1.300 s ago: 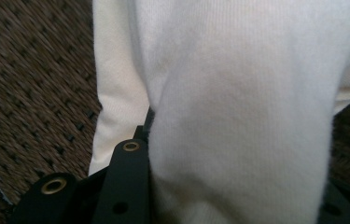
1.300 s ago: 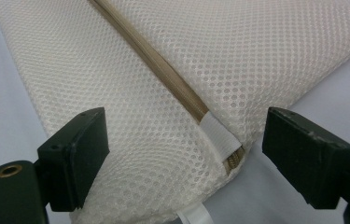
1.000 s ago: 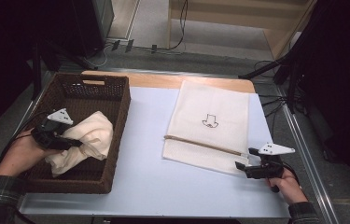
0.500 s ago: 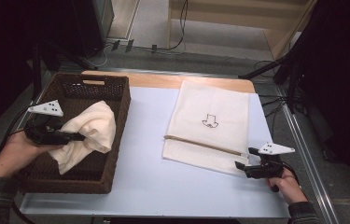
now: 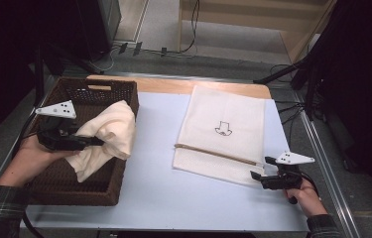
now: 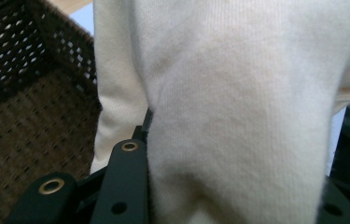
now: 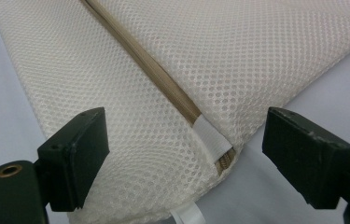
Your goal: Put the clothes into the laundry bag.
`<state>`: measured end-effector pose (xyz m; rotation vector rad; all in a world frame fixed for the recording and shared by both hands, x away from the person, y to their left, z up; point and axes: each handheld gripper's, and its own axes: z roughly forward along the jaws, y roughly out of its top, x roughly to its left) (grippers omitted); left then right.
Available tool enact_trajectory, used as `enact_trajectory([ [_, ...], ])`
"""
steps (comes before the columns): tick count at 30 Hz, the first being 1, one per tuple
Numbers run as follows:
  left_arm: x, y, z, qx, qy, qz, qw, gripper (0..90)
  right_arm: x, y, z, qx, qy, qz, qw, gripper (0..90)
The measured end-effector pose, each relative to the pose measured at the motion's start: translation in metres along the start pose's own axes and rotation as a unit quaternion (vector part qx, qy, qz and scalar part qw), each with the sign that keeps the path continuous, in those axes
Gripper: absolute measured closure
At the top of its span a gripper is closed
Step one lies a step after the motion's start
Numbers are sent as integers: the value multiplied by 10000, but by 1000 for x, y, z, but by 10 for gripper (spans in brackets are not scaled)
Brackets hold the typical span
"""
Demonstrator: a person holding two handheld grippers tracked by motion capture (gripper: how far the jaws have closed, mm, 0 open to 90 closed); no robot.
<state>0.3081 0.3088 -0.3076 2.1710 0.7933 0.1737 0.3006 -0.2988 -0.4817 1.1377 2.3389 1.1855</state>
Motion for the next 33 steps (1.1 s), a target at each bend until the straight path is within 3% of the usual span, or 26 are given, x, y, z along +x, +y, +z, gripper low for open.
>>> enact_trajectory([
  [14, -22, 26, 16, -270, -207, 83, 9994, 644, 0, 0, -1, -25, 0, 15, 10000, 151],
  [20, -35, 40, 23, -361, -172, 128, 9991, 644, 0, 1, -1, -39, 6, -7, 10000, 151],
  [33, -59, 65, 48, -616, -427, 205, 9970, 644, -1, 1, -5, -125, -27, -9, 9999, 151],
])
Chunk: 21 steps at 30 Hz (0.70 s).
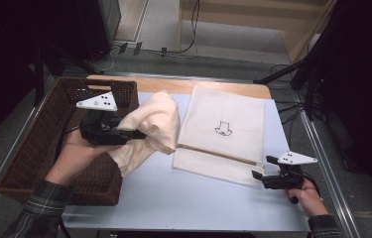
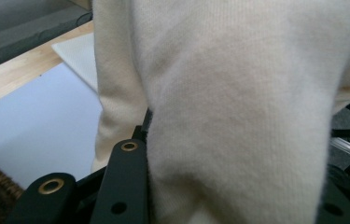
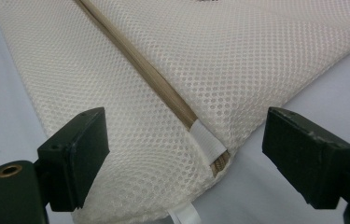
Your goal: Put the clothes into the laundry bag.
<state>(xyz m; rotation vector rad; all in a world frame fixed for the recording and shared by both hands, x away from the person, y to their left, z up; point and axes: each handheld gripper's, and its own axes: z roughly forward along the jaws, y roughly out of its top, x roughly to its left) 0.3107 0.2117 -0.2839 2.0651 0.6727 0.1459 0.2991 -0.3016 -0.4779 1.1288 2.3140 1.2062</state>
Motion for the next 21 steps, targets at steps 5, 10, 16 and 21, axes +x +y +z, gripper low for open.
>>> enact_trajectory([
  [5, -10, 6, 15, -1, -109, 36, 9999, 644, 0, 0, 0, 4, 13, -1, 10000, 151],
  [10, -19, 9, 33, -3, -245, 70, 9997, 644, 0, 0, 0, 6, 20, -11, 10000, 151],
  [16, -31, 12, 54, 88, -323, 142, 9993, 644, 0, 0, -1, 3, 27, -23, 10000, 151],
  [21, -42, 13, 70, 133, -390, 175, 9990, 644, -1, 0, -1, -17, 37, -17, 10000, 151],
])
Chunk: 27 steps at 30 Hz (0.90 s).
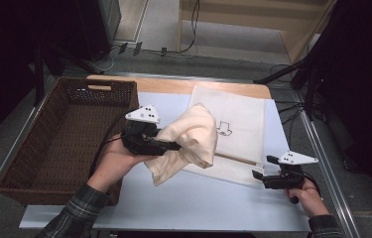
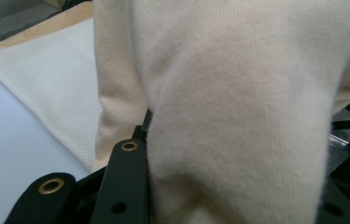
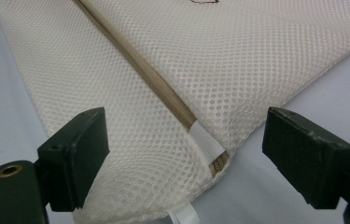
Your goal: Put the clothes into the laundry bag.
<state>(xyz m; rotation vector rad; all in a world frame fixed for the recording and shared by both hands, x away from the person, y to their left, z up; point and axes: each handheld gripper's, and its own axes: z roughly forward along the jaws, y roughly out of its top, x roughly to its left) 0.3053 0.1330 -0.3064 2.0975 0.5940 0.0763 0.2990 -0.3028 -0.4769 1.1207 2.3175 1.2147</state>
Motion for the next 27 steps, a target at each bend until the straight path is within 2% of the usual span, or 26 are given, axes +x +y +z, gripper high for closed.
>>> enact_trajectory([
  [9, -16, -6, 26, 19, -76, 20, 10000, 644, 0, 0, 0, -8, -7, -8, 10000, 151],
  [11, -20, -9, 32, 58, -55, 78, 9999, 643, 0, 0, 0, -11, -8, -8, 10000, 151],
  [15, -25, -17, 44, 177, -31, 140, 9997, 643, 0, 0, 0, 2, -7, -21, 10000, 151],
  [18, -28, -24, 54, 243, -95, 72, 9996, 643, 0, 1, -1, -13, -12, -42, 10000, 151],
  [20, -32, -28, 61, 398, -15, 181, 9990, 642, 0, 1, -1, -14, -12, -40, 10000, 151],
  [23, -35, -36, 71, 439, -144, 104, 9989, 642, 0, 0, -1, -6, -18, -35, 10000, 151],
  [27, -37, -47, 83, 589, -140, 50, 9982, 642, 0, 0, -1, -19, -16, -22, 10000, 151],
])
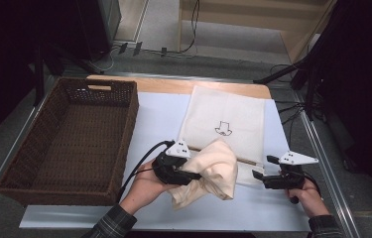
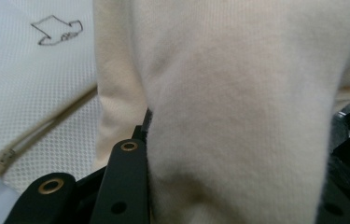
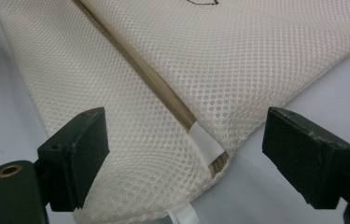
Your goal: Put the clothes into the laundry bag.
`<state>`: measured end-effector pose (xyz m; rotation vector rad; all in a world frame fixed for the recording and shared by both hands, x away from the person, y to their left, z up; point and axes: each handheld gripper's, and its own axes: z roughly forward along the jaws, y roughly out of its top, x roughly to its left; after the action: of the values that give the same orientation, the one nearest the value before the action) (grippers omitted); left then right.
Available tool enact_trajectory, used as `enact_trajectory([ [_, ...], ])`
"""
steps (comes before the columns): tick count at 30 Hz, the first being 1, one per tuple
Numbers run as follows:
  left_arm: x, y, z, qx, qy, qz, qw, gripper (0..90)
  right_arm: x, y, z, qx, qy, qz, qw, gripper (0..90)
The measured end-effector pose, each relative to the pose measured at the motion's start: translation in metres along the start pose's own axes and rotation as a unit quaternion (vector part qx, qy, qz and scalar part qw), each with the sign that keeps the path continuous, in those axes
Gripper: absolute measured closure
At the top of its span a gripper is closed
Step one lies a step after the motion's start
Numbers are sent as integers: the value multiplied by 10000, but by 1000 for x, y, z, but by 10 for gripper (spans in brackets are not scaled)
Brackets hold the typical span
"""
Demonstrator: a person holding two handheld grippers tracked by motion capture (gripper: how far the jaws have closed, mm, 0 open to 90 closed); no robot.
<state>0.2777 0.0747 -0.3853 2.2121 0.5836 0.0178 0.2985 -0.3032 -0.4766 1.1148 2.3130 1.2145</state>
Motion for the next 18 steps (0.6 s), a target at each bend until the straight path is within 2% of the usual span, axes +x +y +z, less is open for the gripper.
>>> enact_trajectory([
  [7, 3, -16, 15, 264, 90, -3, 9996, 642, 3, 0, 1, -11, 56, 9, 10000, 148],
  [9, 6, -22, 20, 369, 87, -66, 9993, 641, 6, 1, 1, 4, 100, -6, 9999, 143],
  [11, 7, -28, 26, 471, 121, -27, 9988, 640, 8, 2, 1, 14, 142, -1, 9999, 143],
  [15, 6, -31, 32, 510, 137, 11, 9986, 638, 10, 6, 0, 19, 256, 10, 9997, 140],
  [18, 6, -33, 36, 583, 104, 49, 9982, 631, 10, 10, 0, 122, 404, -12, 9991, 140],
])
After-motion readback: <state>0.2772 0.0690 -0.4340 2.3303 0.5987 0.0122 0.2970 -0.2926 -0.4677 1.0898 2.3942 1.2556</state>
